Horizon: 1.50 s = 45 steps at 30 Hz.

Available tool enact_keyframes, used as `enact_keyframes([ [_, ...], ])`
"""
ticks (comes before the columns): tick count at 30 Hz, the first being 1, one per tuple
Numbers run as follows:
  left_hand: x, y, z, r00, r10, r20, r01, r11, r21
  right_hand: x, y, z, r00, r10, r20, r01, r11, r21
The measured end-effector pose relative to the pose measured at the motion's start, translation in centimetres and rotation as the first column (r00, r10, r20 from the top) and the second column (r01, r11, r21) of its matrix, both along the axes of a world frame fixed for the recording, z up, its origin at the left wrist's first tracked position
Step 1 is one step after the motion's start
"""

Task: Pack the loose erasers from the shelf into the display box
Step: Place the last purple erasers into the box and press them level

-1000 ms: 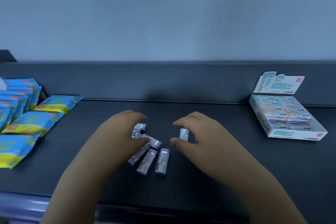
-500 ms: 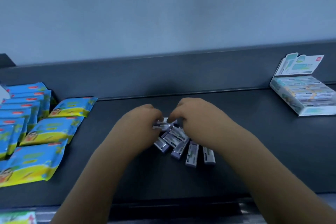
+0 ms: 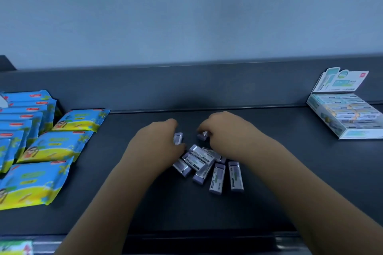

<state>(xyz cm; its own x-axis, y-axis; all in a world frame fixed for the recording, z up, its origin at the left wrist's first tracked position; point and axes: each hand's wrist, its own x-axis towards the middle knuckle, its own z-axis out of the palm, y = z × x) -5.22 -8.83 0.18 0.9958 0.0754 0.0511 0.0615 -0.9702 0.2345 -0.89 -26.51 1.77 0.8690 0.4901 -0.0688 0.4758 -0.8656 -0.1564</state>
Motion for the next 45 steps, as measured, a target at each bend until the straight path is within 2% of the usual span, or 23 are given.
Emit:
enact_keyframes([
  [3, 0.0, 0.3, -0.1, 1.000, -0.006, 0.028, 0.007, 0.999, -0.039, 0.5, -0.7, 0.3, 0.999, -0.011, 0.030, 0.011, 1.000, -0.002],
  [6, 0.5, 1.5, -0.1, 0.983, -0.174, 0.064, 0.175, 0.985, -0.004, 1.0, -1.2, 0.4, 0.998, -0.005, 0.067, 0.006, 1.000, -0.016],
  [9, 0.8, 2.0, -0.1, 0.950, -0.310, -0.025, 0.311, 0.949, 0.056, 1.6, -1.4, 0.0, 0.993, 0.016, 0.118, -0.009, 0.998, -0.063],
  [13, 0.7, 1.5, -0.9, 0.978, -0.206, -0.005, 0.206, 0.976, 0.076, 1.5, -1.5, -0.3, 0.970, 0.042, 0.240, 0.009, 0.978, -0.207],
  [16, 0.9, 1.4, -0.8, 0.985, -0.174, 0.001, 0.173, 0.979, 0.111, 1.6, -2.1, -0.1, 0.968, 0.030, 0.249, 0.028, 0.973, -0.227],
  [19, 1.0, 1.2, -0.3, 0.989, -0.146, 0.006, 0.144, 0.980, 0.137, 1.4, -3.3, 0.5, 0.967, -0.001, 0.254, 0.048, 0.983, -0.177],
  [22, 0.5, 0.8, 0.0, 0.989, -0.127, 0.077, 0.118, 0.986, 0.121, 0.6, -4.6, 0.9, 0.972, -0.035, 0.233, 0.056, 0.995, -0.086],
  [26, -0.9, -0.3, 0.7, 0.958, -0.119, 0.260, 0.165, 0.973, -0.164, -1.0, -6.6, 1.2, 0.974, -0.074, 0.213, 0.073, 0.997, 0.015],
  [28, -1.6, -1.7, 1.0, 0.941, -0.134, 0.311, 0.213, 0.948, -0.237, -1.6, -7.5, 1.1, 0.971, -0.090, 0.224, 0.078, 0.995, 0.064],
  [35, -1.3, -6.8, 1.2, 0.920, -0.209, 0.331, 0.286, 0.936, -0.206, -2.3, -10.4, 0.6, 0.949, -0.169, 0.266, 0.119, 0.974, 0.194],
  [39, -1.3, -9.3, 1.4, 0.917, -0.179, 0.357, 0.281, 0.925, -0.257, -2.4, -13.3, 0.3, 0.950, -0.195, 0.243, 0.126, 0.953, 0.274],
  [45, -1.9, -13.4, 0.4, 0.918, -0.085, 0.387, 0.225, 0.916, -0.331, -2.5, -17.1, -0.7, 0.953, -0.133, 0.271, 0.039, 0.944, 0.327],
])
